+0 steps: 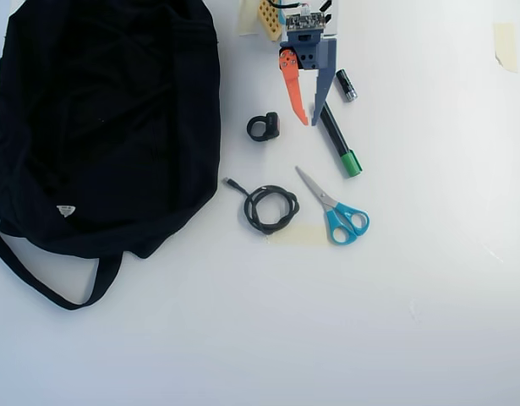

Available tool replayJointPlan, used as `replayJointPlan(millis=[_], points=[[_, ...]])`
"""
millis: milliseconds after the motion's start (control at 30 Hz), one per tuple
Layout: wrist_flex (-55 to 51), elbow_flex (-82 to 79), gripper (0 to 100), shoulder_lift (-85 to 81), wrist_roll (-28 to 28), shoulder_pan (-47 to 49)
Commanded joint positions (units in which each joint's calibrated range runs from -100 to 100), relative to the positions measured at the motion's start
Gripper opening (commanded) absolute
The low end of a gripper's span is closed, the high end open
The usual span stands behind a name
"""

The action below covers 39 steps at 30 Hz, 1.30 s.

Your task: Put the bike light into the black bag

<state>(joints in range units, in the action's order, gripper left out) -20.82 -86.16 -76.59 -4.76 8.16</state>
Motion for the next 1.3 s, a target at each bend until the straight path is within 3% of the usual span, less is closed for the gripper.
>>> replayJointPlan(millis=[0,133,567,900,1267], points=[[21.77,4.67,2,8.87,-0.11,0.97],[32.28,11.14,2,20.07,0.30,0.74],[31.68,48.07,2,52.19,0.62,-1.57],[11.52,75.47,2,65.22,3.77,-2.47],[9.89,76.64,2,65.63,3.77,-2.40]])
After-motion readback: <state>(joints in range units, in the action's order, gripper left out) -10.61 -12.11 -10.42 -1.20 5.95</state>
